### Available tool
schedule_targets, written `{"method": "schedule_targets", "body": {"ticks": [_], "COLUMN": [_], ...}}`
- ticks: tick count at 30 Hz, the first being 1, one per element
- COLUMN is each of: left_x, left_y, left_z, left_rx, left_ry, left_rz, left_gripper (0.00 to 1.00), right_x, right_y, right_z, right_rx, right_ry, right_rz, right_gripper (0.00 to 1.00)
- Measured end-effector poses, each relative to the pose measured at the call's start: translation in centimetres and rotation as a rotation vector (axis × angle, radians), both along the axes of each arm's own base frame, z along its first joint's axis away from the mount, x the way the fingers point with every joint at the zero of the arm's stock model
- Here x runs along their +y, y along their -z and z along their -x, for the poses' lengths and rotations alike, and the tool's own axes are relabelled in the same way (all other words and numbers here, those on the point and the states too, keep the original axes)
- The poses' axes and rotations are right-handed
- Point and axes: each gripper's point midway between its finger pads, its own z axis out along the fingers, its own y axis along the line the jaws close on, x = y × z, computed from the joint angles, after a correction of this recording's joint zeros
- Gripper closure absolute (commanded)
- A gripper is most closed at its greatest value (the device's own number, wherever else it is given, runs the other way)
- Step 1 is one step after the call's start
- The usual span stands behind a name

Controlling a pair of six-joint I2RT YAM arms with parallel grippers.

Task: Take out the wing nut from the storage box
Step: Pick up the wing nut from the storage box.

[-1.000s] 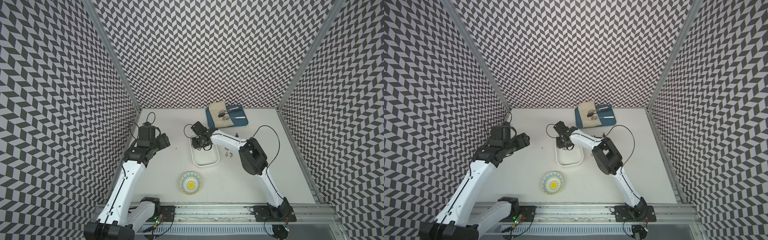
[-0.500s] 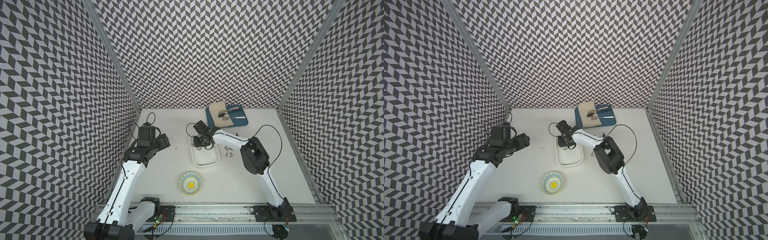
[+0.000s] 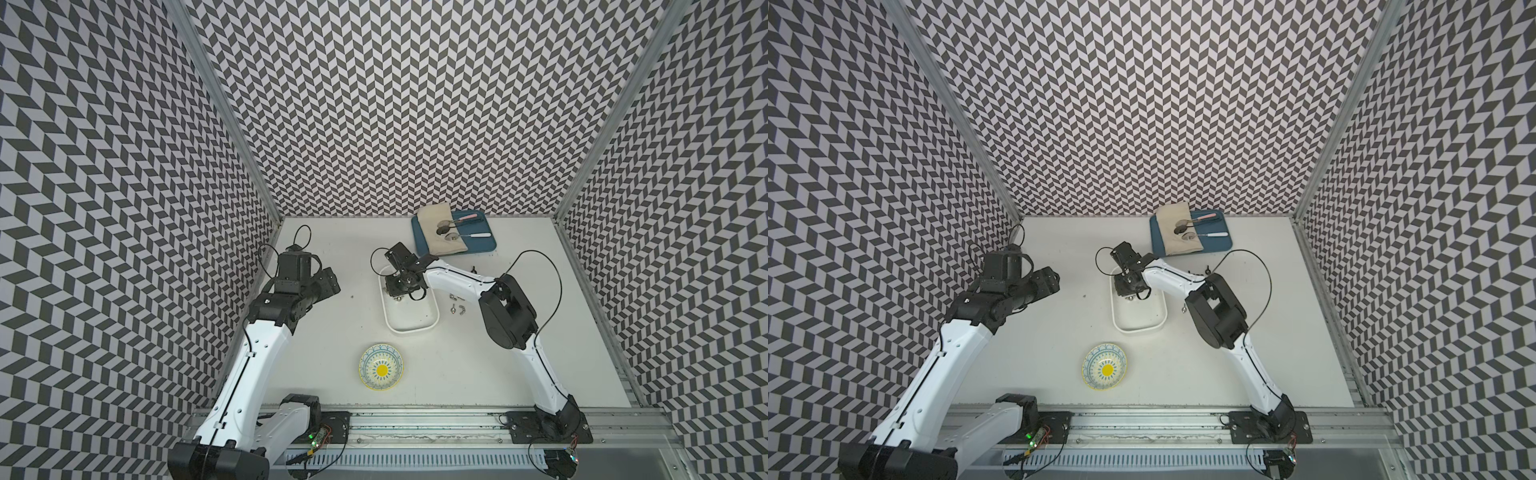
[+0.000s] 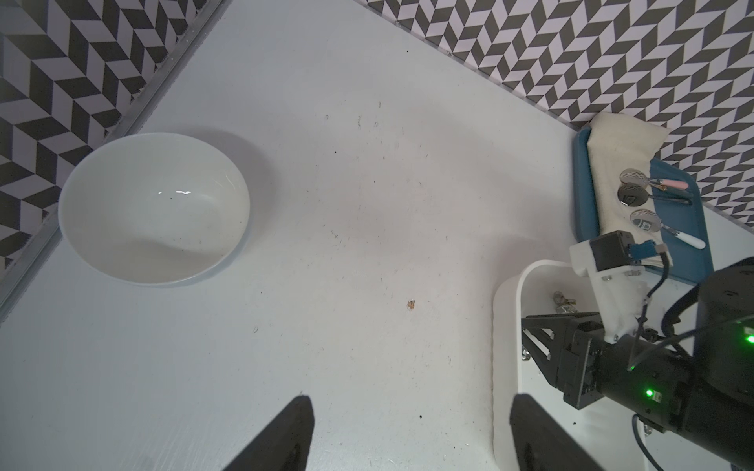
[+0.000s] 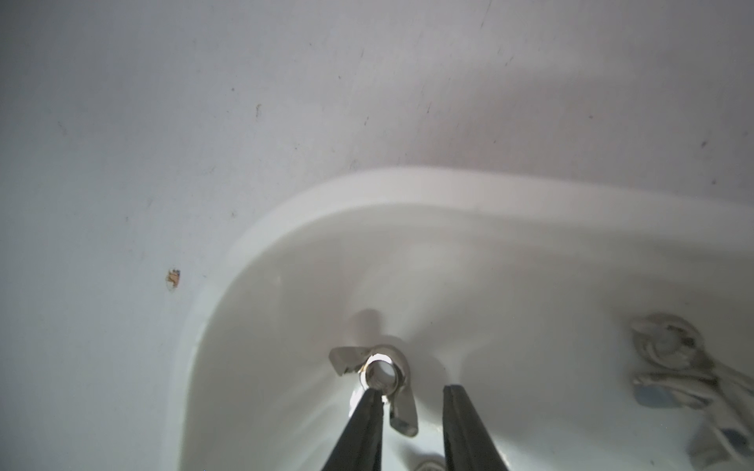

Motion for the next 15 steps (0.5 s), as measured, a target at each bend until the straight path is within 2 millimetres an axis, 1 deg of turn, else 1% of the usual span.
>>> {"method": "schedule_targets", "body": {"ticks": [5, 10, 15], "left_x": [0.0, -0.01, -0.01], "left_y": [0.07, 0.31, 0.32], "left_z": [-0.04, -0.14, -0.14], "left_rx": [0.002, 0.011, 0.011], "left_ry": [0.0, 0.0, 0.0], "left_rz": [0.0, -0.001, -0.001], "left_gripper": [0.2, 0.2, 0.2], "right_x": [0.19, 0.34, 0.47], "right_y": [0.4, 0.24, 0.14], "right_z": [-0.01, -0.06, -0.05], "right_rx": [-0.001, -0.008, -0.011], "right_ry": [-0.018, -0.032, -0.044], "right_rz": [0.006, 0.004, 0.001], "right_gripper": [0.76, 0.85, 0.91]}}
